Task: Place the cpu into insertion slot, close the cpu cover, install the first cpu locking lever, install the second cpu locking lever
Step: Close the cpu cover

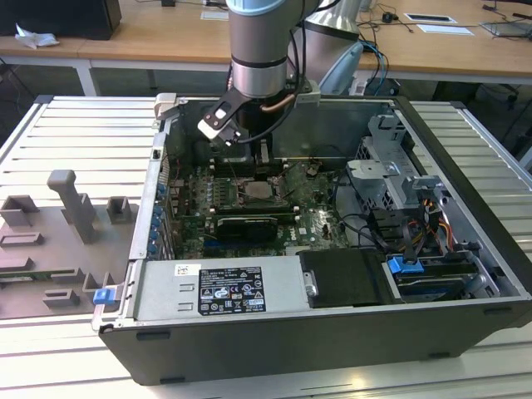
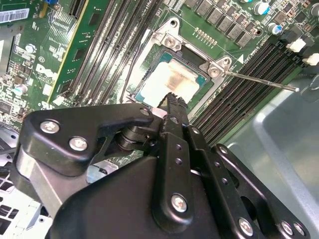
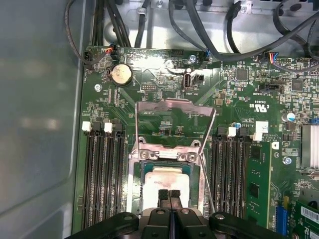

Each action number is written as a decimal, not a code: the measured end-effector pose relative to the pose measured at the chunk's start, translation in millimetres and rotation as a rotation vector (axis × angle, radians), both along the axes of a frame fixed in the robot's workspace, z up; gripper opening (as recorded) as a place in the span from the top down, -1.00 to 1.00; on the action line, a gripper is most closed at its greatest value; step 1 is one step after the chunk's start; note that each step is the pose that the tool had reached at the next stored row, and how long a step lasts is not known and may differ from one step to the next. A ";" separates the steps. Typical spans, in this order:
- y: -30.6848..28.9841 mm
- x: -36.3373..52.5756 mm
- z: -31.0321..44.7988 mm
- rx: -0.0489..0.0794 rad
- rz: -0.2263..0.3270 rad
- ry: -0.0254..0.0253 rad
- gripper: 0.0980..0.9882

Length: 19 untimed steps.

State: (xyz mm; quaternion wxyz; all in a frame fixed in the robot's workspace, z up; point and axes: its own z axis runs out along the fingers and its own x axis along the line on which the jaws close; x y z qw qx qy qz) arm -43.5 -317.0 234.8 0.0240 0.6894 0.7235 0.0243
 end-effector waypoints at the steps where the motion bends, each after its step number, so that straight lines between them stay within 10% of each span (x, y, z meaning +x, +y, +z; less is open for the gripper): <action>1: 0.0 0.0 0.2 0.000 0.000 0.0000 0.98; 19: 0.0 0.0 3.2 0.000 0.000 0.0000 0.98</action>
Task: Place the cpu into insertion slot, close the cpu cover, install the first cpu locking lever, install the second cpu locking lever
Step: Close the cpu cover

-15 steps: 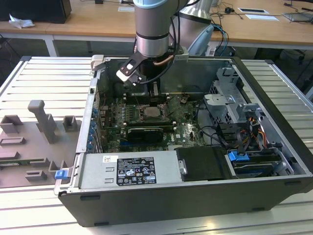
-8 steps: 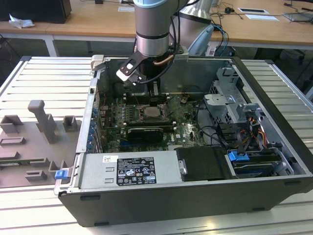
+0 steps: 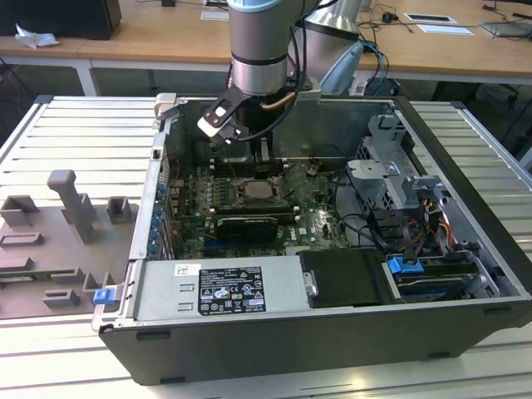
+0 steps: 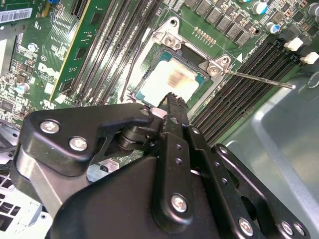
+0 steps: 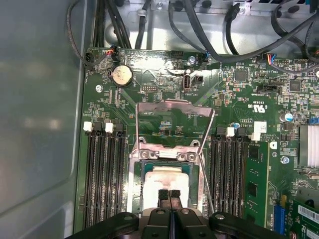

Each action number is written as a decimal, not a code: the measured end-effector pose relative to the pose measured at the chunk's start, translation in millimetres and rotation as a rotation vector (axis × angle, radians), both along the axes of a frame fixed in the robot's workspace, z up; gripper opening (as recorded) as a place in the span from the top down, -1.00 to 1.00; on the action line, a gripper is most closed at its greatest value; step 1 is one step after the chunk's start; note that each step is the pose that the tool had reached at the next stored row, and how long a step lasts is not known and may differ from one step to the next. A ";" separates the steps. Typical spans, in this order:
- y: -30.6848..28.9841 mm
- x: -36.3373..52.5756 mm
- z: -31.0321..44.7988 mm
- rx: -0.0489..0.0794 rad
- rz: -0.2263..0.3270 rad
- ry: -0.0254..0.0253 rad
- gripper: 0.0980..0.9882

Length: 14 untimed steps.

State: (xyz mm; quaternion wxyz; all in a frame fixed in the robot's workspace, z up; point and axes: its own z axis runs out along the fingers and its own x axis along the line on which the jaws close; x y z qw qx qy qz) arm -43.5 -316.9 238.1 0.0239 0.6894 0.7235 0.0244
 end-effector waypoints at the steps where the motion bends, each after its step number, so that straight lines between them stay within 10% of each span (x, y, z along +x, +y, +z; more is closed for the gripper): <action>1: 0.0 0.0 0.1 0.000 0.000 0.0000 0.98; 14: 0.0 0.0 4.5 0.000 0.000 0.0000 0.98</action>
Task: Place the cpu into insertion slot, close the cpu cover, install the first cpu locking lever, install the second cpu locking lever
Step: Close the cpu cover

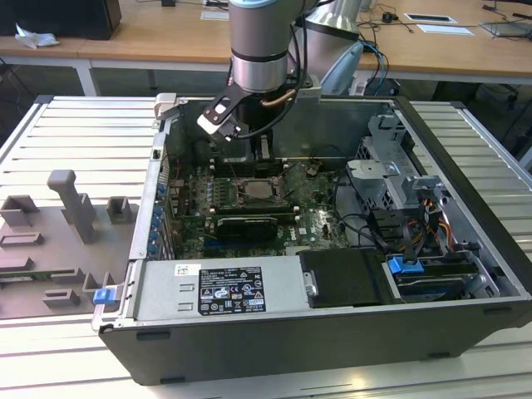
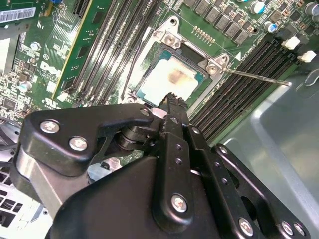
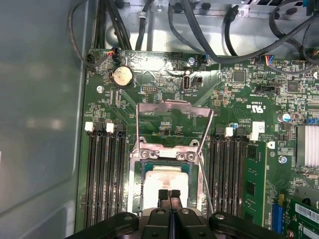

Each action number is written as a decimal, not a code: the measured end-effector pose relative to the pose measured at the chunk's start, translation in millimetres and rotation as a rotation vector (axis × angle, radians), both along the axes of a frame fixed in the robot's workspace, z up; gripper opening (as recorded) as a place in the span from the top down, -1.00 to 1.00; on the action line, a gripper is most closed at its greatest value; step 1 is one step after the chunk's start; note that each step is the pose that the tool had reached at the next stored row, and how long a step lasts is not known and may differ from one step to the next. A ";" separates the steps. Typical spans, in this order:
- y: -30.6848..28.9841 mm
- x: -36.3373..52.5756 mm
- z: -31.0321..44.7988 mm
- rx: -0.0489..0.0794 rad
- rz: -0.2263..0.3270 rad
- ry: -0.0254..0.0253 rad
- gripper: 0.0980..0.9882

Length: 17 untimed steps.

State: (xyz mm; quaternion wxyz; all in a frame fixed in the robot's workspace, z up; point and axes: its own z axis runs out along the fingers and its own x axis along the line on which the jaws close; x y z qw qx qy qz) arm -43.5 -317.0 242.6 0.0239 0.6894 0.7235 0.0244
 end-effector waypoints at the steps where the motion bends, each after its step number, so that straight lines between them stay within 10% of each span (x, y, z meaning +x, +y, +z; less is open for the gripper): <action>1: 0.0 0.0 0.5 0.000 0.000 0.0000 0.98; 17: 0.0 1.7 20.3 0.000 0.000 0.0001 0.98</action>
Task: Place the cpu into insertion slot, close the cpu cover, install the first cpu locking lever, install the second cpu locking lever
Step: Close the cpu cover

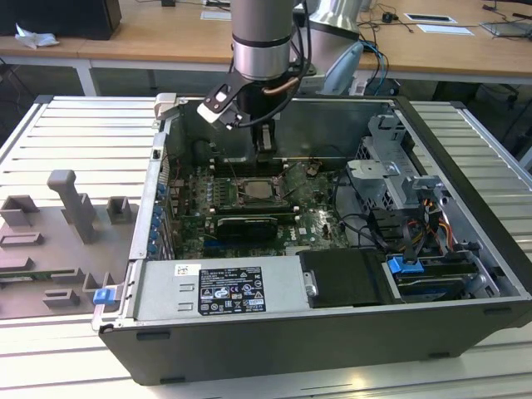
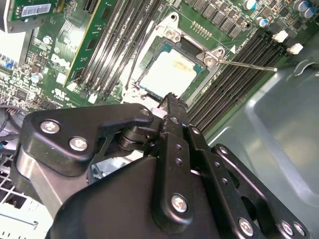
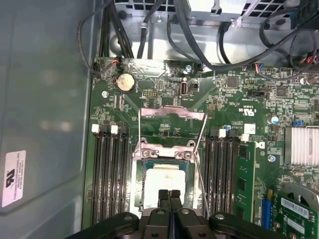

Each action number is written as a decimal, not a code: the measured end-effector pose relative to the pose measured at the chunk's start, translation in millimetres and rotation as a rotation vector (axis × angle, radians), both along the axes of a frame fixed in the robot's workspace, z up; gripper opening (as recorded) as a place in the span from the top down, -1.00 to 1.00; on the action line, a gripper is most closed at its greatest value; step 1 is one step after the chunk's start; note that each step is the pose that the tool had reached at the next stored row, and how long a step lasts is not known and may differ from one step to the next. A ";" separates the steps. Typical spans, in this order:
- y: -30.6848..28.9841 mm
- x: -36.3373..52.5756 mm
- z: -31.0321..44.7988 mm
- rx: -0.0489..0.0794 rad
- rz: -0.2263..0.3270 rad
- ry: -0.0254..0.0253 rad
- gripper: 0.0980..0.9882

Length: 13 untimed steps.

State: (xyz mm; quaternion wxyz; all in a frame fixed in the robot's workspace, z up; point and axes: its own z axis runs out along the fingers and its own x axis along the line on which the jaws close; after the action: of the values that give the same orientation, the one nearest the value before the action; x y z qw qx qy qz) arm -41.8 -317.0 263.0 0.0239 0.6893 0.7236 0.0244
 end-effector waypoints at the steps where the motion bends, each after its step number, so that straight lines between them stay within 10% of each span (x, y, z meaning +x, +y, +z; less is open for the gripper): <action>1: 0.0 0.4 0.9 0.000 0.000 0.0000 0.98; 13: 0.0 4.7 14.9 0.000 0.000 -0.0002 0.98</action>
State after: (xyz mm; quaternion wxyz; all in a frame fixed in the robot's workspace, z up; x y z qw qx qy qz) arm -37.1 -316.9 277.9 0.0239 0.6895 0.7235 0.0245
